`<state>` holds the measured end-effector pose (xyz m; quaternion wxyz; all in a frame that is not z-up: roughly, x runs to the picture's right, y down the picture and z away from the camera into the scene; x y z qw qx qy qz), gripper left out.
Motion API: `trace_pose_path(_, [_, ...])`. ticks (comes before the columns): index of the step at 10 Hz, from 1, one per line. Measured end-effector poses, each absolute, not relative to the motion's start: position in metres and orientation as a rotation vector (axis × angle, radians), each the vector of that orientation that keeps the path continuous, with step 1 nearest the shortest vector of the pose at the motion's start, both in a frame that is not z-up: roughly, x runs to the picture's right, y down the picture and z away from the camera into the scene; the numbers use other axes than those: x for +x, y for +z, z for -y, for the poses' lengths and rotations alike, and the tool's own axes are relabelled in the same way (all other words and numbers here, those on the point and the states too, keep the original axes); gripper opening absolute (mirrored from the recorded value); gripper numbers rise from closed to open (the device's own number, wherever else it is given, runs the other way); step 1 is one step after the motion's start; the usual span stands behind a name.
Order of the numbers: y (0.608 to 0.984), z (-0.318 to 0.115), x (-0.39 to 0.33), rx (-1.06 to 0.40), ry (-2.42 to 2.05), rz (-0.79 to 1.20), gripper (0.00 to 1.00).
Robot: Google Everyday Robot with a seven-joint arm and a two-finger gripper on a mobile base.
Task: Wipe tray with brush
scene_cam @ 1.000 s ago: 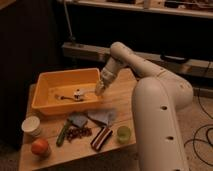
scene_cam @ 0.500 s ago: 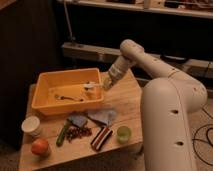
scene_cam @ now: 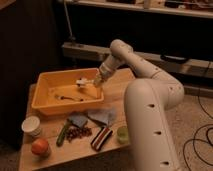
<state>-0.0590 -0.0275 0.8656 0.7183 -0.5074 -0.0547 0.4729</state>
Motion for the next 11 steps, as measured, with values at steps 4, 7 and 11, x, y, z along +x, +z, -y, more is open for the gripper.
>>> trace_pose_path(4, [0.845, 0.004, -0.065, -1.191, 0.986, 0.107, 0.00])
trace_pose_path(7, [0.824, -0.016, -0.033, -1.199, 0.973, 0.080, 0.00])
trace_pose_path(11, [0.809, -0.014, 0.020, -1.128, 1.046, 0.081, 0.00])
